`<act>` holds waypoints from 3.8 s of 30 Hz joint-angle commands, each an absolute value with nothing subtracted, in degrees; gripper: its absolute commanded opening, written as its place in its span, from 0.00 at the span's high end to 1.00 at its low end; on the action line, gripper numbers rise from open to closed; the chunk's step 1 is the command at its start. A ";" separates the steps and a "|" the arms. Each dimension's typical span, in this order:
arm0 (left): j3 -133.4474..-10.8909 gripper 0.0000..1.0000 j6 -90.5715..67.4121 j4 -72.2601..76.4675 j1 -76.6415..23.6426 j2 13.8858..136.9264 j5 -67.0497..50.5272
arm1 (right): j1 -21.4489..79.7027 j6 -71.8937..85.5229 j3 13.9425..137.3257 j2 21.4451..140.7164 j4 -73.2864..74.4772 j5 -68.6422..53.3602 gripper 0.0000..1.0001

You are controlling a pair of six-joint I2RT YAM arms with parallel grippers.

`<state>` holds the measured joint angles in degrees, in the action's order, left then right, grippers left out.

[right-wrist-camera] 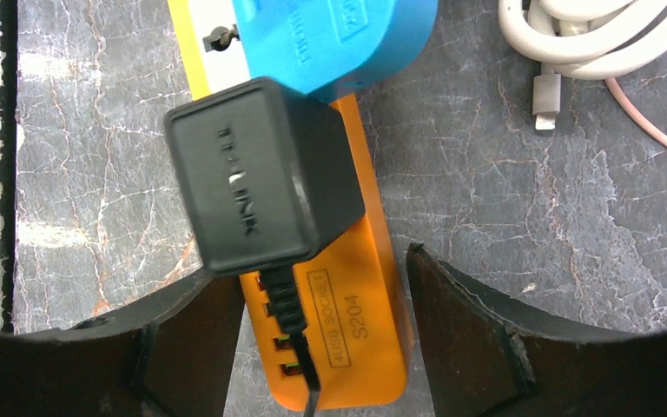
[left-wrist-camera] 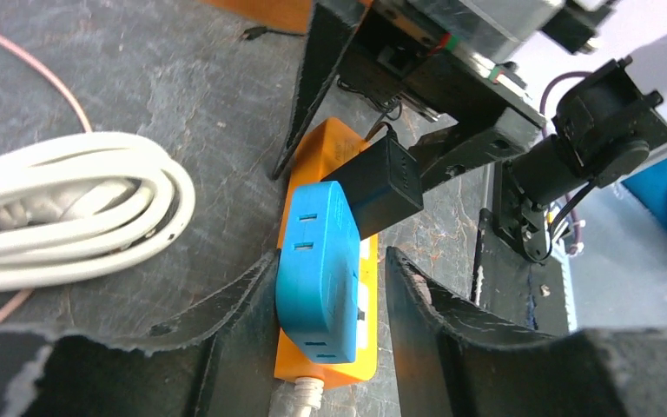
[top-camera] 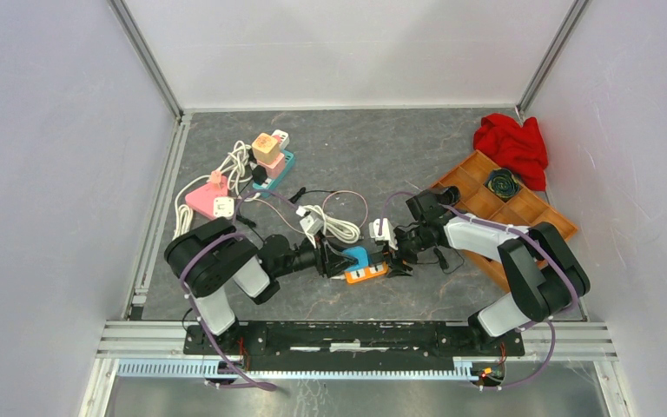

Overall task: Pull the plug off the socket
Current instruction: Remove the plug from the socket.

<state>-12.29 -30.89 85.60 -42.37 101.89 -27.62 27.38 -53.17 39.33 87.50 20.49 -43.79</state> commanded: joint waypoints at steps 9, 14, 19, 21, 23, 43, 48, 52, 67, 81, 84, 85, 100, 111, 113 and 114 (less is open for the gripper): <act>-16.34 0.67 -13.42 67.49 -45.53 92.21 -27.62 | 27.80 -52.71 41.21 88.07 19.40 -42.36 0.30; -17.02 0.68 -11.36 63.81 -45.94 91.34 -26.49 | 28.01 -52.65 41.40 88.32 19.51 -42.54 0.33; -17.22 0.82 -9.09 61.73 -46.64 89.74 -25.78 | 28.14 -52.68 41.84 88.85 20.04 -42.67 0.38; -17.23 0.90 -8.47 61.36 -46.88 89.18 -25.95 | 28.20 -52.64 41.97 88.95 20.25 -42.80 0.39; -17.36 0.96 -7.75 60.61 -47.08 88.44 -26.17 | 28.21 -52.65 42.14 89.20 20.42 -42.97 0.41; -14.60 0.98 -4.27 61.69 -48.12 83.04 -26.28 | 28.89 -54.94 47.11 93.63 27.92 -42.65 0.96; -13.39 0.98 -3.84 63.98 -48.16 81.06 -25.92 | 30.15 -55.05 47.61 94.44 28.70 -40.22 1.00; -13.36 0.98 -2.60 62.32 -48.25 77.96 -25.60 | 30.45 -54.72 47.89 94.89 28.72 -39.39 0.99; -12.75 0.98 -1.18 58.70 -48.25 74.19 -26.28 | 31.00 -53.27 48.60 96.34 28.72 -38.38 1.00; -16.68 0.98 3.61 45.96 -51.14 70.11 -21.78 | 31.88 -51.69 49.13 97.91 28.38 -35.90 1.00; -16.05 0.98 3.25 46.17 -51.15 69.16 -21.52 | 32.03 -51.34 49.22 98.16 28.36 -35.55 1.00; -15.82 0.98 2.94 46.31 -51.15 69.05 -21.60 | 31.98 -51.24 49.22 98.26 28.39 -35.48 0.99; -11.65 0.98 -3.66 54.27 -51.06 69.84 -22.11 | 32.16 -50.45 49.57 98.97 28.56 -34.20 1.00; -14.27 0.98 -4.25 47.94 -51.07 69.24 -19.55 | 32.24 -50.01 49.83 99.31 28.32 -33.49 1.00; -15.24 0.98 -5.34 46.68 -51.06 69.87 -20.54 | 32.25 -49.96 49.83 99.32 28.44 -33.41 0.99; -15.43 0.98 -5.96 46.37 -51.06 70.02 -20.96 | 32.23 -49.92 49.83 99.40 28.46 -33.35 1.00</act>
<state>-12.10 -1.13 46.28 -50.00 69.76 -17.58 32.95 -52.75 50.24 96.31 28.36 -42.48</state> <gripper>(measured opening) 0.289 0.646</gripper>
